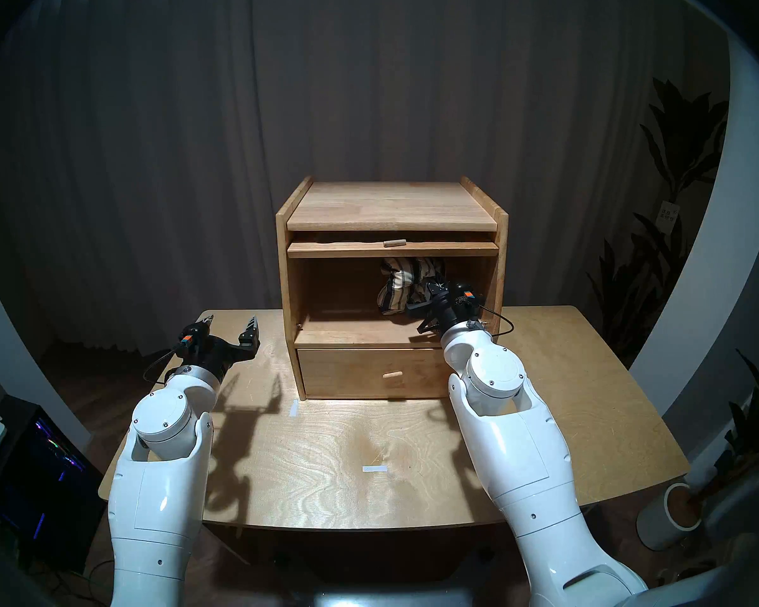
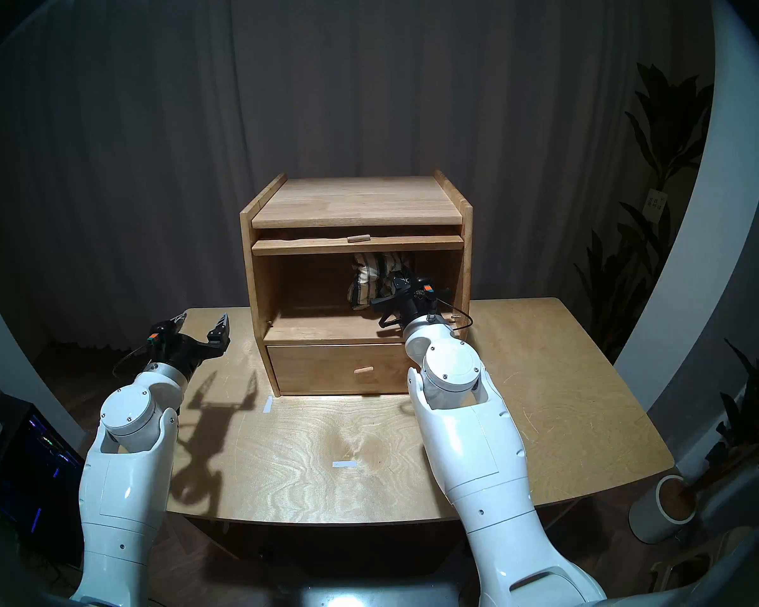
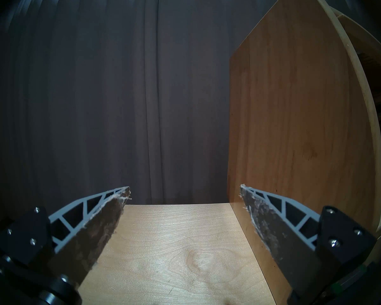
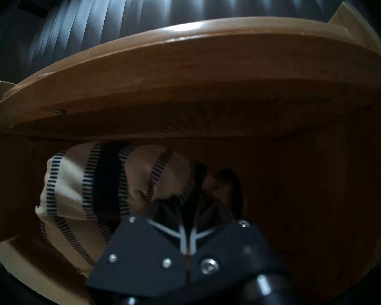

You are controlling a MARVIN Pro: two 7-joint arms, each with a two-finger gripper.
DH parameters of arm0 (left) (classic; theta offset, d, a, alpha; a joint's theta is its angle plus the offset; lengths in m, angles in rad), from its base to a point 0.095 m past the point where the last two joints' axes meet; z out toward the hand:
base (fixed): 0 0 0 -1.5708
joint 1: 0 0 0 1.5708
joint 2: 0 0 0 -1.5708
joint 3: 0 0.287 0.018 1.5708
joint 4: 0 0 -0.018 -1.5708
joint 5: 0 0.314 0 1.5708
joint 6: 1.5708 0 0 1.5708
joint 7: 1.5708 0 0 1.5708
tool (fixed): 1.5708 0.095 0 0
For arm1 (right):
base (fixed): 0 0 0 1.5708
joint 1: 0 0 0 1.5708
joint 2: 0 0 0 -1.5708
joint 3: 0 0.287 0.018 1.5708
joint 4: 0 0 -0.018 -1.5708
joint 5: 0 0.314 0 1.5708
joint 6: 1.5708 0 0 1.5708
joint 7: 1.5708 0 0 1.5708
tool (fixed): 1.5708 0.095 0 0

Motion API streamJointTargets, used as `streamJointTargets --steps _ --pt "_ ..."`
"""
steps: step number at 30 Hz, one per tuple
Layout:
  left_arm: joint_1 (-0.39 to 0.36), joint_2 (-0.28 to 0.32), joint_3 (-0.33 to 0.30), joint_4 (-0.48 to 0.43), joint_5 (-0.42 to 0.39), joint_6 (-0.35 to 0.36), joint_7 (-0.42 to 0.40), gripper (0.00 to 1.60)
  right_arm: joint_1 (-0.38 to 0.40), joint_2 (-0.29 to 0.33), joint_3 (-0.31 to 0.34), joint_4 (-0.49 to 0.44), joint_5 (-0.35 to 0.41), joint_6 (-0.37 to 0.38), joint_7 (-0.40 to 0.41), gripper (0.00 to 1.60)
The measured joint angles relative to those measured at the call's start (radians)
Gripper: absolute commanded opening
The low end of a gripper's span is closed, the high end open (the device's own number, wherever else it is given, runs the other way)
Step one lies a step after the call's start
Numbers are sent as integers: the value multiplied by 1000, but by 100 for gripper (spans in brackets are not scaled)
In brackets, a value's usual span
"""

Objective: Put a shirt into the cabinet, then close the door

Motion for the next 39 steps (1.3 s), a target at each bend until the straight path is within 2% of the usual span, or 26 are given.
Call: streamJointTargets --steps 6,18,31,32,33,34,39 --pt "0 0 0 0 0 0 1 160 54 -21 3 90 4 -34 18 0" --pt "1 0 0 -2 1 0 5 160 156 -22 -17 220 -39 -46 57 0" --pt "1 0 0 -3 1 0 10 160 236 -29 7 352 -17 -94 77 0" --pt "1 0 1 -3 1 0 10 160 238 -29 8 355 -16 -97 78 72" --pt "1 0 1 -3 1 0 10 160 242 -29 9 359 -15 -101 79 72" --pt "1 0 1 -3 1 0 10 160 243 -29 9 359 -14 -103 79 160" --pt "1 1 1 -4 1 0 12 160 244 -31 11 345 -13 -114 73 160"
